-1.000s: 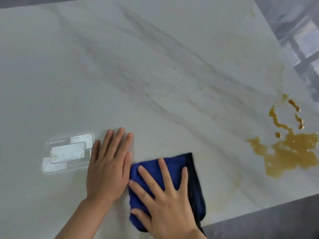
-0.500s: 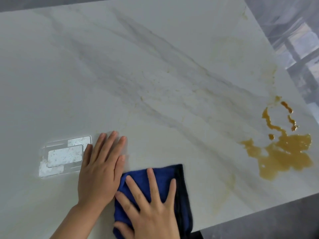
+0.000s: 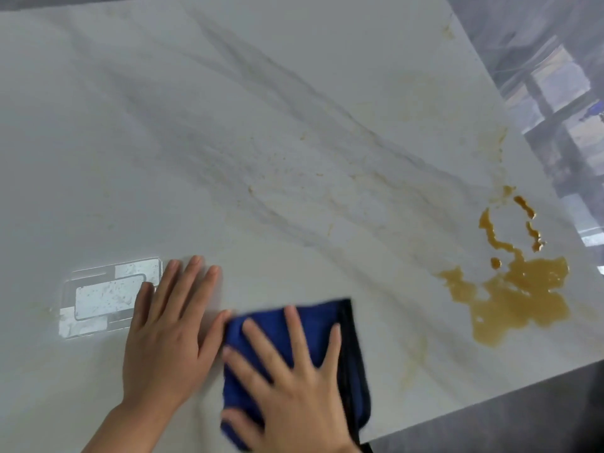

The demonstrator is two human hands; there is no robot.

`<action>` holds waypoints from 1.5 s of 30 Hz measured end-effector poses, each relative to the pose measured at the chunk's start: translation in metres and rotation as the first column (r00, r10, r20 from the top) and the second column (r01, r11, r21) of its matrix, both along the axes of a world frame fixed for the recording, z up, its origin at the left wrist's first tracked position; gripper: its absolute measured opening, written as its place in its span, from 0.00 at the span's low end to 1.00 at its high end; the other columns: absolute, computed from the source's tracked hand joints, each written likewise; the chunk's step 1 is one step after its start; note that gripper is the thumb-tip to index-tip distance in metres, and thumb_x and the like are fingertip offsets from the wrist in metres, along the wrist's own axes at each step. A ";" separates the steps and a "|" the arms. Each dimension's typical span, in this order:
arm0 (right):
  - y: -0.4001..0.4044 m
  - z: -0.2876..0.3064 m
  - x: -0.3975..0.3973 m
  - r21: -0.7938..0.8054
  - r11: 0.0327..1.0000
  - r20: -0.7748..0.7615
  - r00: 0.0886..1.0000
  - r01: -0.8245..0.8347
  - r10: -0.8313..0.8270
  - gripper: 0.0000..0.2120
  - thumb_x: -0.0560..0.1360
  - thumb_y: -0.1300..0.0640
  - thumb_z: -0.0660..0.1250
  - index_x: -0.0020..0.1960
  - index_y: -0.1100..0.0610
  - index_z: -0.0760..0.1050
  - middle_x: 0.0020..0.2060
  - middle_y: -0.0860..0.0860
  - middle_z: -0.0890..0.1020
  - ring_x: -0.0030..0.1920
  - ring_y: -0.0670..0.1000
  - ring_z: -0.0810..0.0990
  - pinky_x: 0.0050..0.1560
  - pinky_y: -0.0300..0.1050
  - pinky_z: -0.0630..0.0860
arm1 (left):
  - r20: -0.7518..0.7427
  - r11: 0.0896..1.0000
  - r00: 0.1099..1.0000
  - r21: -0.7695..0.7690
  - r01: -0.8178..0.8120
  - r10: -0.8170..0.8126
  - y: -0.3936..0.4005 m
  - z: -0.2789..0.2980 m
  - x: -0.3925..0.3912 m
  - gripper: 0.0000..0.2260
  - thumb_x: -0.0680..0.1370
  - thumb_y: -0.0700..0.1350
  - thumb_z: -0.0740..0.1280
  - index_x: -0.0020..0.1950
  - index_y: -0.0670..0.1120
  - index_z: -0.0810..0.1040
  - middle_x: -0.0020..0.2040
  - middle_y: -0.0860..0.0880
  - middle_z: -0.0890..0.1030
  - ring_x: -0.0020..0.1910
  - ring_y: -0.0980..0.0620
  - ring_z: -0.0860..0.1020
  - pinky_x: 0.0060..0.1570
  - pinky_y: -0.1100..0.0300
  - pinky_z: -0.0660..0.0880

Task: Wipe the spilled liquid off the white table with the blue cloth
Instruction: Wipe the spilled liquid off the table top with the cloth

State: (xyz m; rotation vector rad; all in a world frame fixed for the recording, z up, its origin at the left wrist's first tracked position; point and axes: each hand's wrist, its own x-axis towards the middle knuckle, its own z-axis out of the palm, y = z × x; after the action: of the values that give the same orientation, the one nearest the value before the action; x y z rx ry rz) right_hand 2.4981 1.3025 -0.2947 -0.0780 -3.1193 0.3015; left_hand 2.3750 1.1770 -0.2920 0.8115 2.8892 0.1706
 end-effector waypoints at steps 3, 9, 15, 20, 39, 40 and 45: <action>0.049 0.011 -0.029 0.094 0.978 0.090 0.976 0.187 -0.196 0.29 0.71 0.32 0.52 0.69 0.40 0.63 0.72 0.45 0.66 0.72 0.64 0.59 0.59 0.80 0.55 | 0.004 1.000 1.000 0.005 -0.004 0.004 0.000 0.001 0.001 0.28 0.78 0.61 0.45 0.71 0.46 0.66 0.72 0.47 0.66 0.73 0.47 0.60 0.69 0.45 0.57; 0.073 0.017 0.027 0.072 0.944 0.217 0.919 0.322 -0.330 0.31 0.67 0.32 0.56 0.69 0.41 0.65 0.72 0.48 0.65 0.73 0.64 0.57 0.59 0.79 0.55 | -0.027 1.000 1.000 0.031 -0.006 0.007 0.001 0.000 0.002 0.28 0.79 0.61 0.46 0.69 0.45 0.69 0.70 0.46 0.68 0.71 0.46 0.63 0.68 0.43 0.60; 0.037 0.011 0.032 -0.008 0.999 0.197 0.980 0.031 -0.029 0.29 0.69 0.29 0.55 0.67 0.38 0.66 0.71 0.46 0.66 0.71 0.66 0.58 0.56 0.78 0.58 | -0.031 1.000 1.000 0.026 0.004 -0.003 0.002 -0.001 0.001 0.29 0.79 0.61 0.46 0.69 0.44 0.69 0.70 0.44 0.69 0.71 0.46 0.62 0.67 0.42 0.59; 0.115 0.015 -0.006 0.131 0.947 0.241 0.918 0.292 -0.316 0.30 0.72 0.32 0.46 0.73 0.37 0.53 0.74 0.43 0.56 0.74 0.62 0.51 0.62 0.78 0.52 | -0.008 1.000 1.000 0.008 -0.004 0.004 0.002 0.000 0.001 0.29 0.78 0.61 0.45 0.70 0.45 0.68 0.70 0.45 0.69 0.71 0.45 0.62 0.68 0.44 0.57; 0.177 0.009 -0.007 0.165 0.893 0.297 0.843 0.418 -0.449 0.30 0.69 0.28 0.29 0.69 0.33 0.31 0.75 0.41 0.41 0.74 0.55 0.33 0.66 0.73 0.41 | -0.022 1.000 1.000 0.009 -0.017 0.017 0.003 0.003 0.003 0.30 0.78 0.62 0.44 0.69 0.44 0.70 0.70 0.43 0.69 0.71 0.43 0.64 0.68 0.43 0.57; 0.182 0.010 -0.001 0.164 0.880 0.304 0.826 0.446 -0.475 0.30 0.69 0.28 0.30 0.69 0.32 0.31 0.76 0.42 0.42 0.74 0.55 0.34 0.67 0.73 0.41 | -0.026 1.000 1.000 0.010 -0.017 0.017 0.003 0.003 0.003 0.30 0.78 0.62 0.45 0.69 0.44 0.70 0.71 0.43 0.69 0.71 0.43 0.64 0.68 0.43 0.57; 0.170 0.015 0.043 0.137 0.803 0.346 0.731 0.580 -0.588 0.33 0.68 0.28 0.28 0.71 0.34 0.33 0.71 0.38 0.32 0.72 0.54 0.28 0.67 0.71 0.38 | -0.034 1.000 0.999 0.012 -0.003 0.003 0.002 0.000 0.003 0.28 0.77 0.59 0.49 0.70 0.45 0.68 0.71 0.43 0.68 0.72 0.43 0.62 0.69 0.43 0.56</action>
State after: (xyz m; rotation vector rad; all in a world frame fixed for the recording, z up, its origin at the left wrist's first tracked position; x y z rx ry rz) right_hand 2.5407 1.4729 -0.2799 -1.2356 -3.2135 0.2587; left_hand 2.3776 1.1787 -0.2920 0.8205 2.9241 0.1766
